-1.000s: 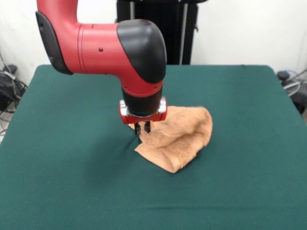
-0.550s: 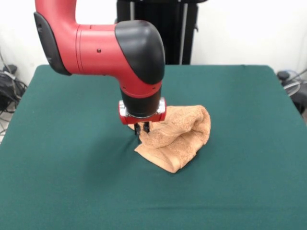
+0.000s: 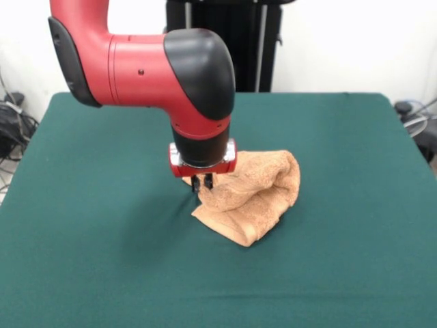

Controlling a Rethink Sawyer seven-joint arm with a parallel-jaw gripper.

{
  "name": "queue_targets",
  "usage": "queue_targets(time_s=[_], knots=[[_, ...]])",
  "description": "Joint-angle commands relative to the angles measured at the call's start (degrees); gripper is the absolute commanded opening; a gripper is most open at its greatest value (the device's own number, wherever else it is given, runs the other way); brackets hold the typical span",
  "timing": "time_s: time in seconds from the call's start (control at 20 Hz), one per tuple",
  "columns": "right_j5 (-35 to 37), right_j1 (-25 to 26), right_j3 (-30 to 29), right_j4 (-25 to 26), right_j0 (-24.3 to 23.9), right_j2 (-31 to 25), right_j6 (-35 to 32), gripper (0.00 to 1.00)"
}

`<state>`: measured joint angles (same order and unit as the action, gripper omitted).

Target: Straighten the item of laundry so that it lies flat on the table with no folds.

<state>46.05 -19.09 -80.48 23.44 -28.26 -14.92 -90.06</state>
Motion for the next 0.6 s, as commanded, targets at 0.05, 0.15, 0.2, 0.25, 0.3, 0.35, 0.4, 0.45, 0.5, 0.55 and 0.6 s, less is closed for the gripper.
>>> queue_targets(time_s=[0.05, 0.15, 0.2, 0.25, 0.3, 0.35, 0.4, 0.45, 0.5, 0.55, 0.6], knots=[[-16.4, 9.8, -4.1, 5.4, -1.3, -2.3, -0.8, 0.0], [-17.5, 8.4, -5.6, 5.2, -1.6, -2.4, -1.8, 0.0], [-17.8, 7.7, -6.2, 5.1, -2.0, -2.7, -1.8, 0.0], [-18.1, 6.8, -6.8, 5.0, -1.7, -2.3, -2.7, 0.0], [-18.1, 5.8, -7.3, 5.0, -1.7, -2.3, -2.8, 0.0], [-18.2, 4.7, -7.9, 5.0, -1.3, -2.0, -3.5, 0.0], [-17.6, 3.7, -8.4, 4.8, -1.4, -2.1, -3.2, 0.0], [-16.9, 2.6, -9.0, 4.4, -1.5, -2.2, -3.0, 0.0], [-16.7, 1.6, -9.6, 4.2, -1.6, -2.3, -2.8, 0.0], [-16.4, 0.7, -10.3, 3.8, -1.7, -2.3, -2.9, 0.0], [-16.3, -0.6, -10.9, 3.8, -1.6, -2.2, -2.8, 0.0]])
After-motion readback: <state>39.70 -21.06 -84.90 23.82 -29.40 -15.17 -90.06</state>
